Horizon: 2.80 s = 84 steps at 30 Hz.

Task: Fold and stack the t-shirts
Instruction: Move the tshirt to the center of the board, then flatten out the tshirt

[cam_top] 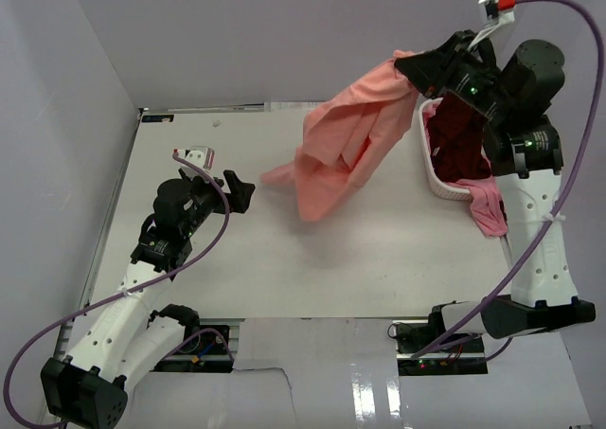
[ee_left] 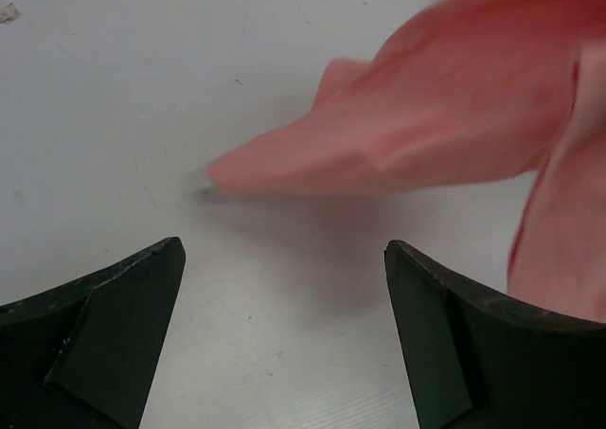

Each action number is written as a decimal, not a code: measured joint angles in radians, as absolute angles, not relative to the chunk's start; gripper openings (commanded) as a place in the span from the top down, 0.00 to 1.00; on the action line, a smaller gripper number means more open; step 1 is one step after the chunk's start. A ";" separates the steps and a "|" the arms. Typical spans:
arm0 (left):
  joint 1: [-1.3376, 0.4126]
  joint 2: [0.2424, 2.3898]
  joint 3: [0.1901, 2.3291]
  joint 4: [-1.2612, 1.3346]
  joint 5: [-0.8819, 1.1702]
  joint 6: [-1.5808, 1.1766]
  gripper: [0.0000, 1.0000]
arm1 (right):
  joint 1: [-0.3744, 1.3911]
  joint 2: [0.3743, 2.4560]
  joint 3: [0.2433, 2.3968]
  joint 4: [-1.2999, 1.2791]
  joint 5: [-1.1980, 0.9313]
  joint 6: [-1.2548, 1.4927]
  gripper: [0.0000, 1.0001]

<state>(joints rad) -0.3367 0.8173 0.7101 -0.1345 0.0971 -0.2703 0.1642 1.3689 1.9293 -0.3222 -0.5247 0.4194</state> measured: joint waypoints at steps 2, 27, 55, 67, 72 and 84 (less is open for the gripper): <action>-0.337 0.817 0.710 -0.134 0.097 -0.270 0.03 | 0.164 1.332 1.779 -0.300 -0.526 0.429 0.89; -0.337 0.815 0.710 -0.134 0.097 -0.270 0.03 | 0.354 1.318 1.299 -0.711 0.025 0.259 0.09; -0.337 0.828 0.710 -0.135 0.097 -0.270 0.03 | 0.825 1.673 1.222 -0.801 0.336 0.223 0.19; -0.337 0.828 0.710 -0.135 0.097 -0.270 0.03 | 0.863 1.762 1.301 -0.804 0.452 0.345 0.31; -0.337 0.828 0.710 -0.135 0.097 -0.268 0.03 | 0.874 1.814 1.320 -0.802 0.468 0.364 0.30; -0.337 0.828 0.710 -0.135 0.097 -0.266 0.02 | 0.881 1.858 1.327 -0.809 0.502 0.395 0.52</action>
